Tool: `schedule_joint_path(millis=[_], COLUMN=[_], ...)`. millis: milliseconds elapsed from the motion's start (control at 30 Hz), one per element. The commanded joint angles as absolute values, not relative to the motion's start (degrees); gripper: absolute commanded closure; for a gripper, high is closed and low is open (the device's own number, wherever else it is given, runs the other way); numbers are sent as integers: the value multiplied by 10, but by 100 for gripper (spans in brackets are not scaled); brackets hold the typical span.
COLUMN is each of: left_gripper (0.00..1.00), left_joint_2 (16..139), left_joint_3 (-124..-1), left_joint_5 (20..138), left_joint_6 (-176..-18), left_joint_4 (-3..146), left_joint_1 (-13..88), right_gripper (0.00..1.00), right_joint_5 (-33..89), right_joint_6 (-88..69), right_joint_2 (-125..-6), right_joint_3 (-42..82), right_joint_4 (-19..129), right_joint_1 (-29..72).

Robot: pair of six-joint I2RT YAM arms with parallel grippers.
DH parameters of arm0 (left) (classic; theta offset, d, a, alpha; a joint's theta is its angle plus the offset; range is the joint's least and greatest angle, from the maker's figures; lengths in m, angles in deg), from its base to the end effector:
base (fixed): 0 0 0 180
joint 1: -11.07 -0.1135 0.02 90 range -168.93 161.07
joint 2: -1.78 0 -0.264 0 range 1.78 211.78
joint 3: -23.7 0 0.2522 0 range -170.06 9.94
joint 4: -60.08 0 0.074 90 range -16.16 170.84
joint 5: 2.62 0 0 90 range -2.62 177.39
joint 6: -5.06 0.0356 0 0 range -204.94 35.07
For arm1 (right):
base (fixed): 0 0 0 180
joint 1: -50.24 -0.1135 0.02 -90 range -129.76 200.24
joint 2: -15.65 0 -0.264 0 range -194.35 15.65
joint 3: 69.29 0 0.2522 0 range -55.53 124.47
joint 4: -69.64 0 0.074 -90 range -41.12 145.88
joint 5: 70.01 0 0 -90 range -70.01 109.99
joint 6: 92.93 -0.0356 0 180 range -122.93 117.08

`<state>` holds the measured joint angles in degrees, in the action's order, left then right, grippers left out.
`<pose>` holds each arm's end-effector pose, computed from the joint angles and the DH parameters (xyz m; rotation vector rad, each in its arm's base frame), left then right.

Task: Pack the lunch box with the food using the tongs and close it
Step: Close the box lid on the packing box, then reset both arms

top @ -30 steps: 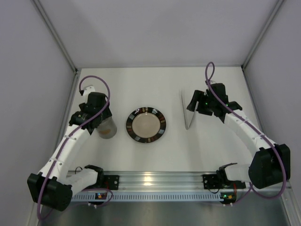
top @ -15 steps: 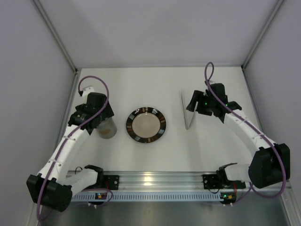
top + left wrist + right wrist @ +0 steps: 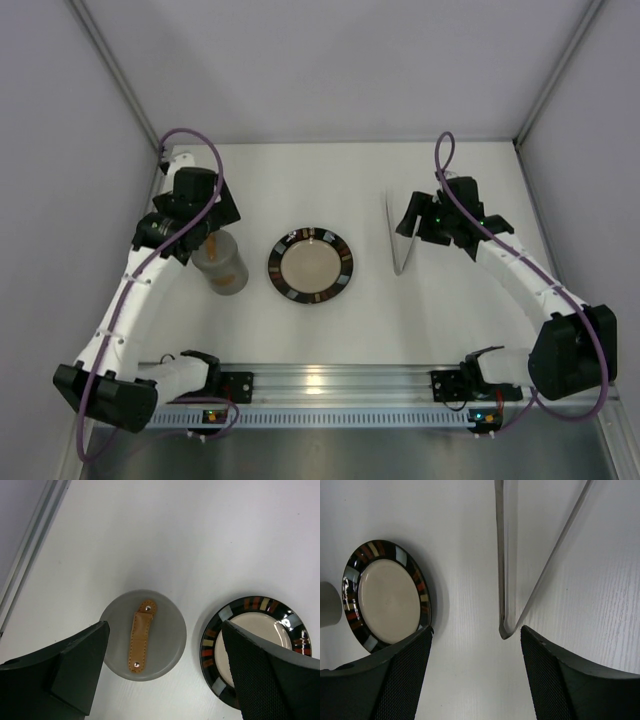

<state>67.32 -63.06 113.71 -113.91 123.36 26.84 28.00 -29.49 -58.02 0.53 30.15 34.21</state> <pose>0.2203 -0.0458 0.3741 -0.4812 2.1639 0.1038 0.2647 0.0812 0.2749 0.1467 2.3752 0.5277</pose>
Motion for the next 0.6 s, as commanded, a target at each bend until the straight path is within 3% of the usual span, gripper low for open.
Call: schedule_joint_path(millis=[0,167,433,567], left_gripper=[1,1,1,1], left_joint_2=[695,734,798,822], left_joint_3=[-676,-715,-769,-760], left_joint_5=[1114,1018,733,664], left_joint_6=[-1111,-1084,-1073,-1091], left_joint_4=[1219,1168,1092,1056], left_joint_1=[267,267,268,269], right_gripper=[29,28,23,20], right_joint_5=[275,272,265,276], right_joint_6=[-288,-288,-287,-283], right_joint_2=[-569,-555,-522,-518], right_joint_3=[39,53,66,82], right_joint_4=[325,322,335,334], right_joint_1=[333,333,333,332])
